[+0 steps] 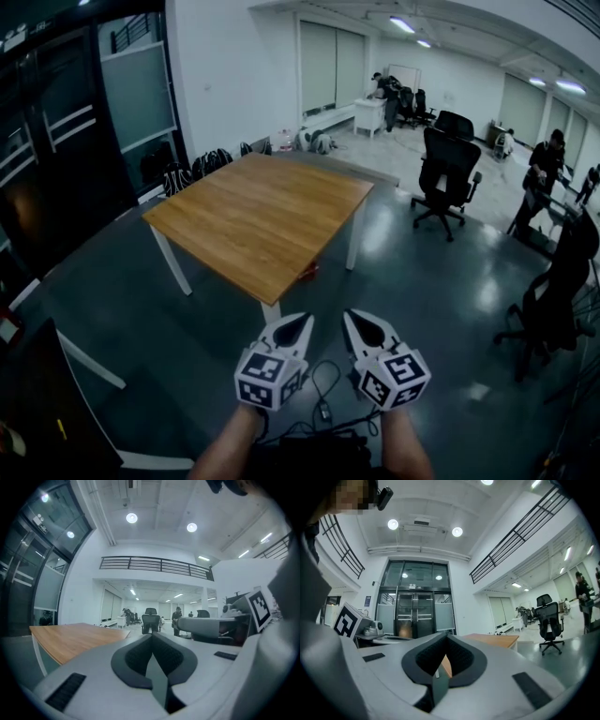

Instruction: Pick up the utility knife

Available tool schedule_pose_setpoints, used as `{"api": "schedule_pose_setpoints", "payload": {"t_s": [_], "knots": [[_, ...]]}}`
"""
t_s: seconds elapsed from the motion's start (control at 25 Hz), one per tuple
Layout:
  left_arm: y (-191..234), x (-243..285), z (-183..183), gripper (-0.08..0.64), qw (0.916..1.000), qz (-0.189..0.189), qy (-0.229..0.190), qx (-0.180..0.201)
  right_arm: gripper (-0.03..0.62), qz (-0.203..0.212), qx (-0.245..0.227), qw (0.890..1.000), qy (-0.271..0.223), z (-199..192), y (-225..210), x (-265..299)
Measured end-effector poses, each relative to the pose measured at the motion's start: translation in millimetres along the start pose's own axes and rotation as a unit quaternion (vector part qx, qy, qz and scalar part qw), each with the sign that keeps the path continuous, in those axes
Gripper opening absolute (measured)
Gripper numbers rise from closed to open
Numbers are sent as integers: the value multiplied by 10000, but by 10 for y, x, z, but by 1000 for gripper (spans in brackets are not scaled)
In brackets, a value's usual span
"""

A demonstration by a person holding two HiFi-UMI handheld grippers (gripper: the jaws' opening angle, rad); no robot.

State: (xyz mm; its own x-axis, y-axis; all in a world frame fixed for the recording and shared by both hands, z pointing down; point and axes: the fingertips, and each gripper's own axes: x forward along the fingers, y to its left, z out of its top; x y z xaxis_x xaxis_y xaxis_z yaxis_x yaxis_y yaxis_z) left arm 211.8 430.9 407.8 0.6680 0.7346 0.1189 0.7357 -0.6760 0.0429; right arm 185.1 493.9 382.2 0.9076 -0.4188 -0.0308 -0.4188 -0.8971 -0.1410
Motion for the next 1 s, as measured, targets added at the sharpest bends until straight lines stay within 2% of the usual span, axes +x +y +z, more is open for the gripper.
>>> {"api": "schedule_pose_setpoints", "payload": {"t_s": [0.2,0.48,0.72,1.0], "knots": [[237,-301,-103,6,9986,519,-64,-105,11,340,21,9993,146,-133,232,85],[733,-969,-164,6,9858,1664,21,-204,11,1432,128,9891,324,-260,804,474],[1141,-1730,-212,6,9648,2602,-34,-375,11,2424,84,9692,427,-341,1586,795],[1541,-2870,-365,6,9329,3564,-69,-517,11,3370,18,9397,585,-456,2759,1031]]}}
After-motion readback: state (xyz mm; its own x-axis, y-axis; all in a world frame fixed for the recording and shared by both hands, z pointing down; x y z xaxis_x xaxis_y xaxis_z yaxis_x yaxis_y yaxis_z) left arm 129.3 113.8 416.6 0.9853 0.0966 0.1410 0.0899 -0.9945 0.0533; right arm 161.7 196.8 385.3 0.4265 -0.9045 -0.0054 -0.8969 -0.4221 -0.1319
